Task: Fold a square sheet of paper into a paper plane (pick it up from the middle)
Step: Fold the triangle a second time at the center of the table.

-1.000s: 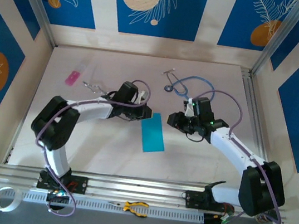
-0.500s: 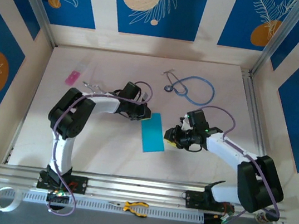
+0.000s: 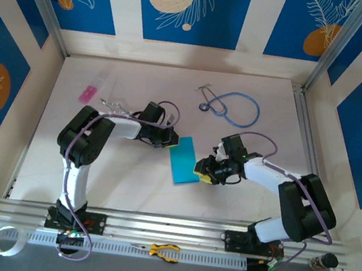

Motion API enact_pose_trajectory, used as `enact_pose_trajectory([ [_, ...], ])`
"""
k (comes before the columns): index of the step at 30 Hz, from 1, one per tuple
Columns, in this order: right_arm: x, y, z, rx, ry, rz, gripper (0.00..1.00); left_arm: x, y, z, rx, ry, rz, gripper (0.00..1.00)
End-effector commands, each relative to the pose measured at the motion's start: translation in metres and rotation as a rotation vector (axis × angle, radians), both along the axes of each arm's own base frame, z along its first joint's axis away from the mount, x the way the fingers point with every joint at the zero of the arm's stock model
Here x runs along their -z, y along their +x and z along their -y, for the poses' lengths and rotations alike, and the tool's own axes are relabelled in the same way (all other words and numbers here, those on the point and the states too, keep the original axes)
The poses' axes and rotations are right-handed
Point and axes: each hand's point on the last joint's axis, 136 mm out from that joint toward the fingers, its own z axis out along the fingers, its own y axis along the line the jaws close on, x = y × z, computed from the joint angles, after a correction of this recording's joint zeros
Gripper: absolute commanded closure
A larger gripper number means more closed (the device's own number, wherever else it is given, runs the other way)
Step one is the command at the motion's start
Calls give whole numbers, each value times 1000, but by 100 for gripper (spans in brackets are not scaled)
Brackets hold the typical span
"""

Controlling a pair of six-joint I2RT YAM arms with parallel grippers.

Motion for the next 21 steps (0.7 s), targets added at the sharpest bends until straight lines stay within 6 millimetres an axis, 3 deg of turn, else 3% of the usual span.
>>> enact_pose_trajectory([
  [1,4,-10,-4,-28,19,-49,57,27,-11,-10,4,32,-58,86],
  [21,19,-10,4,-21,-65,-56,55,30,-11,-9,11,31,-63,87],
])
